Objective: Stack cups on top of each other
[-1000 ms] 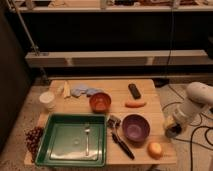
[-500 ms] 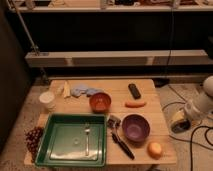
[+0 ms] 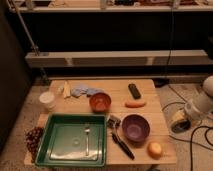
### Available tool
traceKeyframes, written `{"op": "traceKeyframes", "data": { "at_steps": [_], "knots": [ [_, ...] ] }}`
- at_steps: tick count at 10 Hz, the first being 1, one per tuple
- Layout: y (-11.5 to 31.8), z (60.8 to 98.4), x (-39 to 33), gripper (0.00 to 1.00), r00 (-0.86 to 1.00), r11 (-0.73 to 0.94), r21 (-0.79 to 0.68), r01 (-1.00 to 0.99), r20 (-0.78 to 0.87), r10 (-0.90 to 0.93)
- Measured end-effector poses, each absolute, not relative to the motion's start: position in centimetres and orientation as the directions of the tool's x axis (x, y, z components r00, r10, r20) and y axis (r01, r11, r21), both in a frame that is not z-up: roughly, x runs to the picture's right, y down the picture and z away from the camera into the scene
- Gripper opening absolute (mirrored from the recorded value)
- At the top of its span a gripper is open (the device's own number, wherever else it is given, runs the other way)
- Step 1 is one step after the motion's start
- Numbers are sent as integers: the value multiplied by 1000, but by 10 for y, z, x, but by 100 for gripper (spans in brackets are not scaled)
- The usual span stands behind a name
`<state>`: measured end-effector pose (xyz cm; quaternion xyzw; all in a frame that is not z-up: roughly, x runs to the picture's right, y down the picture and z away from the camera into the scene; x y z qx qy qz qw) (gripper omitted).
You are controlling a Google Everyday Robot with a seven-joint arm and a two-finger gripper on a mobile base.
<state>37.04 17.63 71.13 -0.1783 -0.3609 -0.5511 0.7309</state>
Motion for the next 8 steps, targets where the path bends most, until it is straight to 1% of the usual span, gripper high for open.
{"op": "traceKeyframes", "data": {
  "at_steps": [2,4,5,7,8],
  "knots": [
    [172,711,368,0,115,325,157,933,722,-682],
    [150,717,348,0,81,307,198,931,709,-700],
    [123,727,322,0,58,297,230,927,693,-718],
    [83,742,286,0,26,278,273,921,669,-743],
    [50,748,256,0,-4,255,309,916,644,-765]
  ]
}}
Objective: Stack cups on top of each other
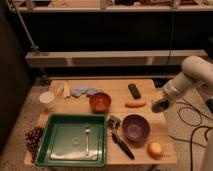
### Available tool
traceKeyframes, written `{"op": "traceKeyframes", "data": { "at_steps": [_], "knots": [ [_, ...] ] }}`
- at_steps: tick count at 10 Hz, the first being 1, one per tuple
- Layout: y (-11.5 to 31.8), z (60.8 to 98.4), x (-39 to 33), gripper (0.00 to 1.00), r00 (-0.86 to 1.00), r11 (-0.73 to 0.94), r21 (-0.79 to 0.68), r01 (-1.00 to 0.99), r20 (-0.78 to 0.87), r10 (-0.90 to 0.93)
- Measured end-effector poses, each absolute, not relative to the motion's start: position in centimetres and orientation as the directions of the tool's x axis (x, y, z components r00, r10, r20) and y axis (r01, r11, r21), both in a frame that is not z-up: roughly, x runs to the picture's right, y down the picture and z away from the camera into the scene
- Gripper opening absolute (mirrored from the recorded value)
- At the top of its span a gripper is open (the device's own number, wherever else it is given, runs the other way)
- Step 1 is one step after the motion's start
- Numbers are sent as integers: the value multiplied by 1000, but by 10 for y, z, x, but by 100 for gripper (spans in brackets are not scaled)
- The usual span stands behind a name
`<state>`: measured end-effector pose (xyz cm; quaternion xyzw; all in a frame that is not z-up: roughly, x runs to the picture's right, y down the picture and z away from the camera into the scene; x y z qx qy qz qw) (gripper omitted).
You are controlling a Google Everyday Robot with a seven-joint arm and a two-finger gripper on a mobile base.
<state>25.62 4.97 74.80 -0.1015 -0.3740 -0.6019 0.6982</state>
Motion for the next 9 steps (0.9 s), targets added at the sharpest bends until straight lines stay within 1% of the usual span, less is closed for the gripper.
{"op": "traceKeyframes", "data": {
  "at_steps": [2,5,9],
  "knots": [
    [1,747,208,0,-60,206,367,907,597,-800],
    [-47,725,132,0,-155,116,453,884,519,-841],
    [-73,708,34,0,-184,79,495,865,461,-868]
  ]
}}
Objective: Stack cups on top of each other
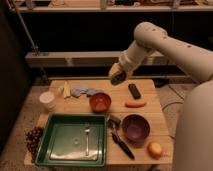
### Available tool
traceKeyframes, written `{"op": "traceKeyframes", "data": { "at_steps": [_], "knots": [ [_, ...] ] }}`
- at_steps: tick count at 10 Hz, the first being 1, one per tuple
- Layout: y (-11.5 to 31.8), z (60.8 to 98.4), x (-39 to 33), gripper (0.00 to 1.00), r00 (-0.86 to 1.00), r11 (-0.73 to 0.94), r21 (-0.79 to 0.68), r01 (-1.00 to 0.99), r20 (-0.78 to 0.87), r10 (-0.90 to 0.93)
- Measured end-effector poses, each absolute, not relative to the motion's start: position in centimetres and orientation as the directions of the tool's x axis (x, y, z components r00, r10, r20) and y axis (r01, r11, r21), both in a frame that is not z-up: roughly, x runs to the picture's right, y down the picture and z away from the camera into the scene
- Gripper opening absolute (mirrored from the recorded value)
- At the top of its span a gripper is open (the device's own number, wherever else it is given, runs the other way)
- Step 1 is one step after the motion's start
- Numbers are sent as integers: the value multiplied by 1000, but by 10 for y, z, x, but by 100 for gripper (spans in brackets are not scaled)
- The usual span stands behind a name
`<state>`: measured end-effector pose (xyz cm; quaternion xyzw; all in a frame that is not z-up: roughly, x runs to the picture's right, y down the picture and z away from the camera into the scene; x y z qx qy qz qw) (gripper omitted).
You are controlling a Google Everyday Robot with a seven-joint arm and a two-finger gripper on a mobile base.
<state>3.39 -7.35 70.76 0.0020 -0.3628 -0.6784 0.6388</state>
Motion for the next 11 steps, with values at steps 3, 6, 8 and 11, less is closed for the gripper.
{"op": "traceKeyframes", "data": {
  "at_steps": [3,6,8,11],
  "knots": [
    [-90,708,-43,0,-160,98,493,865,456,-876],
    [-100,718,-115,0,-175,96,493,865,475,-862],
    [-102,720,-122,0,-177,93,490,867,477,-861],
    [-102,720,-123,0,-179,92,491,866,477,-860]
  ]
}}
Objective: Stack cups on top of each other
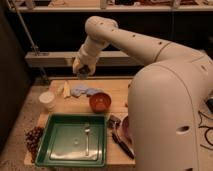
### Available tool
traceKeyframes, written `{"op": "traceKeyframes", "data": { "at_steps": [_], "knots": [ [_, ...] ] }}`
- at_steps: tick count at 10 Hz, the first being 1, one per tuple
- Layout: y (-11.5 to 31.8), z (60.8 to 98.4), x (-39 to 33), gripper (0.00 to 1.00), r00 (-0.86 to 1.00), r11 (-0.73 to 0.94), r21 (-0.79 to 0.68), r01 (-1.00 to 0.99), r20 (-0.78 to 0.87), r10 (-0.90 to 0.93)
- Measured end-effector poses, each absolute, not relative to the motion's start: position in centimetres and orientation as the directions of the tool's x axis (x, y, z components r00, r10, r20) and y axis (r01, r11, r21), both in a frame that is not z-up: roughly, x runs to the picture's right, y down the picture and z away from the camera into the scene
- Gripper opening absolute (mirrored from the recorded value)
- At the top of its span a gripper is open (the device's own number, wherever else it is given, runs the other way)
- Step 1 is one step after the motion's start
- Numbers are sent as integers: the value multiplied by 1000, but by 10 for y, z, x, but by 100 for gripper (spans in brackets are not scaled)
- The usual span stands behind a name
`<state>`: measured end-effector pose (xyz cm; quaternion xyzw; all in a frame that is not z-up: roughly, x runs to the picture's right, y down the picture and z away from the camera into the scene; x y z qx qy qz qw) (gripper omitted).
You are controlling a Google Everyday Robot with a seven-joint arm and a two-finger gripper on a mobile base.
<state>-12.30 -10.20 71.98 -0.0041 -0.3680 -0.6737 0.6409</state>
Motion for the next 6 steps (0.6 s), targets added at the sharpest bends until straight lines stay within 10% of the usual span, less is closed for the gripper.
{"op": "traceKeyframes", "data": {
  "at_steps": [6],
  "knots": [
    [-115,727,-168,0,-279,52,571,820,477,-834]
  ]
}}
